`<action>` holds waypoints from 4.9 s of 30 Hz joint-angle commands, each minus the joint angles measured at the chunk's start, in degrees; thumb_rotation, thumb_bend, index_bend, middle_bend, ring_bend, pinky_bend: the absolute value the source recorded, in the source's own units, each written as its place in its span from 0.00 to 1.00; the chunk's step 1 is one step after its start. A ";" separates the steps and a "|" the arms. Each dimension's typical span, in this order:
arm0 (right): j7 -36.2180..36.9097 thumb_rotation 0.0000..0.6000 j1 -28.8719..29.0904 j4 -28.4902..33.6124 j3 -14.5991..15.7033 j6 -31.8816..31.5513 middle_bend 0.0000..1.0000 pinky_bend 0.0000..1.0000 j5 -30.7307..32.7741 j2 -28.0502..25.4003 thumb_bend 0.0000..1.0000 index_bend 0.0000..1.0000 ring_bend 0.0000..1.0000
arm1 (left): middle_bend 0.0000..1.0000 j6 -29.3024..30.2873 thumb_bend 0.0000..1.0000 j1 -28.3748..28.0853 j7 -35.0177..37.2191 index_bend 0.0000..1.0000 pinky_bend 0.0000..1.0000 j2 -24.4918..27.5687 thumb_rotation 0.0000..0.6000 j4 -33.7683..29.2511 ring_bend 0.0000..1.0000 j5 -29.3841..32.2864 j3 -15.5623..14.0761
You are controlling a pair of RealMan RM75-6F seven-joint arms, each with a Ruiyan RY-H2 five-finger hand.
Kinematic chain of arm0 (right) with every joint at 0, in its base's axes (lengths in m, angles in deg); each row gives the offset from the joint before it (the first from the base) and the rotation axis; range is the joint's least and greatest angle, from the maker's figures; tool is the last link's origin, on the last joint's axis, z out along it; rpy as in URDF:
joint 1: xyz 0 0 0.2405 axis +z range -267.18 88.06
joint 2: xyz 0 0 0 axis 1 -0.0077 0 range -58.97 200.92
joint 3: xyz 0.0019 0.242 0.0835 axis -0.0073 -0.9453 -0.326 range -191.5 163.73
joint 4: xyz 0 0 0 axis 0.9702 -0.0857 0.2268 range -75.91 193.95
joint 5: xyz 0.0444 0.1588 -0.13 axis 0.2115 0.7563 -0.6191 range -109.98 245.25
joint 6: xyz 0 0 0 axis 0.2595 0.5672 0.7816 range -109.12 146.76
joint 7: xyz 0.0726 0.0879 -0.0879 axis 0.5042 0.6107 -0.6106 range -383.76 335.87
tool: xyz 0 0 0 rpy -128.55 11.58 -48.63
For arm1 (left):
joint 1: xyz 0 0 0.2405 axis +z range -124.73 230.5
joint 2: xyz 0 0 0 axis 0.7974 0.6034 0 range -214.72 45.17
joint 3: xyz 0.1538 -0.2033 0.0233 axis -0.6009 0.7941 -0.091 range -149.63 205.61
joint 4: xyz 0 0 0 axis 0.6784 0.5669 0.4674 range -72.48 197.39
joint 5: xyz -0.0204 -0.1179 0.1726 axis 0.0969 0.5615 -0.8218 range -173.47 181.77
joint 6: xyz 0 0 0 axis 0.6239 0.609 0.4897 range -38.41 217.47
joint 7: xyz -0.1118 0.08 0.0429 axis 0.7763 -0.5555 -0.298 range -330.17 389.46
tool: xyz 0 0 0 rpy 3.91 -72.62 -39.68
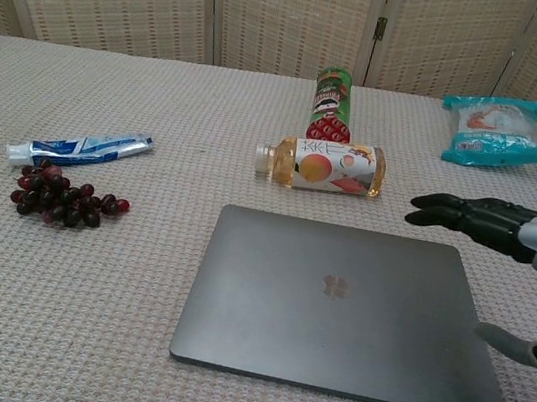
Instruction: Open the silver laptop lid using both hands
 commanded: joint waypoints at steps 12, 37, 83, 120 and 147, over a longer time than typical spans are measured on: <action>-6.32 1.00 7.59 -2.80 -0.55 10.48 0.00 0.00 2.62 11.27 0.45 0.00 0.00 | 0.00 -0.42 0.33 -0.41 -0.07 0.06 0.00 -0.34 1.00 -0.56 0.00 -0.72 -0.32; -9.11 1.00 9.86 -11.38 0.96 9.25 0.00 0.00 4.42 19.26 0.34 0.00 0.00 | 0.00 -0.69 0.33 -0.44 2.25 0.06 0.00 -1.41 1.00 1.57 0.00 0.15 -0.35; -40.78 1.00 14.86 4.18 -9.33 10.68 0.00 0.00 23.97 12.92 0.60 0.00 0.00 | 0.08 -14.42 0.56 -15.87 8.03 0.11 0.00 -12.65 1.00 13.07 0.04 -14.13 -5.00; -45.55 1.00 17.76 3.32 -7.49 7.79 0.00 0.00 28.29 15.12 0.60 0.00 0.00 | 0.00 -44.82 0.63 -34.05 -15.37 0.02 0.00 -26.10 1.00 9.18 0.00 8.82 3.64; -45.49 1.00 18.55 2.44 -9.13 5.70 0.00 0.00 33.09 13.12 0.60 0.00 0.00 | 0.00 -43.80 0.63 -35.70 -19.46 0.04 0.00 -26.37 1.00 8.38 0.00 13.77 1.42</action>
